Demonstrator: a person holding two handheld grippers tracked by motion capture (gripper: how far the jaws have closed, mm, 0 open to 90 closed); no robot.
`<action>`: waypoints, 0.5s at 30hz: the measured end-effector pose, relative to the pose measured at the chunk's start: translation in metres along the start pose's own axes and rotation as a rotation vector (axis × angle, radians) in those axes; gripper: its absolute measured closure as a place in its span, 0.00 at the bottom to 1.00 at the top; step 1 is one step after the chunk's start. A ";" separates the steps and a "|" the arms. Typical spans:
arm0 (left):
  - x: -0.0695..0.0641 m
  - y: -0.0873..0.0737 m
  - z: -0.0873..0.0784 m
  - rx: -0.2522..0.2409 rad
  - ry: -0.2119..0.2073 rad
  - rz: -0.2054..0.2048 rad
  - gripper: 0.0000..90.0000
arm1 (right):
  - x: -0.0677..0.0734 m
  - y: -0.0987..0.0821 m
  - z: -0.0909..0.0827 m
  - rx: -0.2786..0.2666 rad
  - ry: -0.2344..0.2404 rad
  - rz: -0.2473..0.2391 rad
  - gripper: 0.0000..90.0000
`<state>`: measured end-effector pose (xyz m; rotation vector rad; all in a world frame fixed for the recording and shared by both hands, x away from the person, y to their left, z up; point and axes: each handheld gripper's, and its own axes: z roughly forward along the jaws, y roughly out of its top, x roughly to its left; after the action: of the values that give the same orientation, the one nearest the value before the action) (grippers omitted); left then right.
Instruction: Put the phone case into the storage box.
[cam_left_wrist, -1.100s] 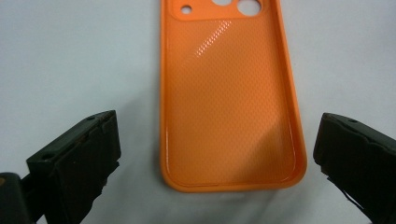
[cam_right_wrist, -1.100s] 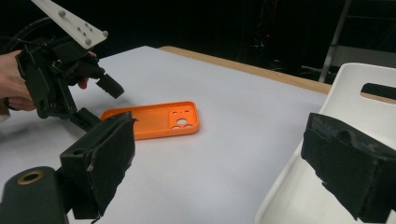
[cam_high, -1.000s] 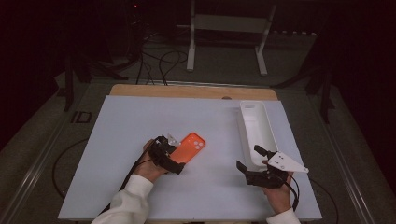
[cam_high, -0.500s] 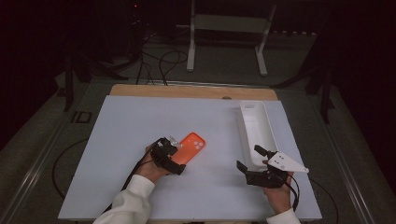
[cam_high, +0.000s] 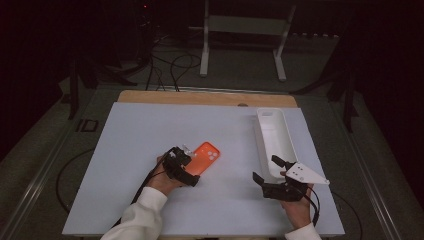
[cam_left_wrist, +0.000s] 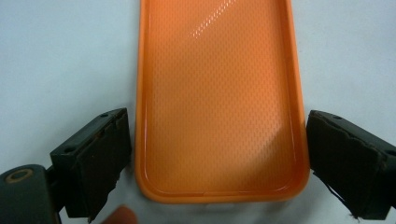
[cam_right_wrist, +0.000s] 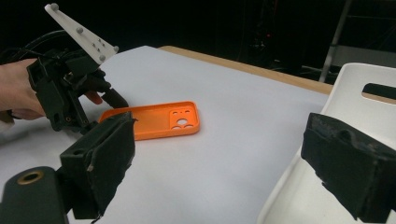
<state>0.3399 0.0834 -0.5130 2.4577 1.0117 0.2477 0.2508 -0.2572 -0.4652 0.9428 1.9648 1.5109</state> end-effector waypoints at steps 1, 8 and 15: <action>0.000 0.000 0.000 0.003 0.000 0.001 0.10 | 0.000 0.000 0.000 0.000 0.000 0.000 0.11; 0.000 0.003 -0.001 0.022 -0.008 0.014 0.14 | 0.000 0.000 0.001 0.004 -0.001 0.000 0.11; 0.001 0.004 -0.002 0.022 -0.010 0.008 0.18 | 0.000 0.000 0.001 0.007 -0.004 0.000 0.11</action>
<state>0.3421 0.0824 -0.5095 2.4807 1.0061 0.2270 0.2515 -0.2564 -0.4656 0.9485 1.9691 1.5021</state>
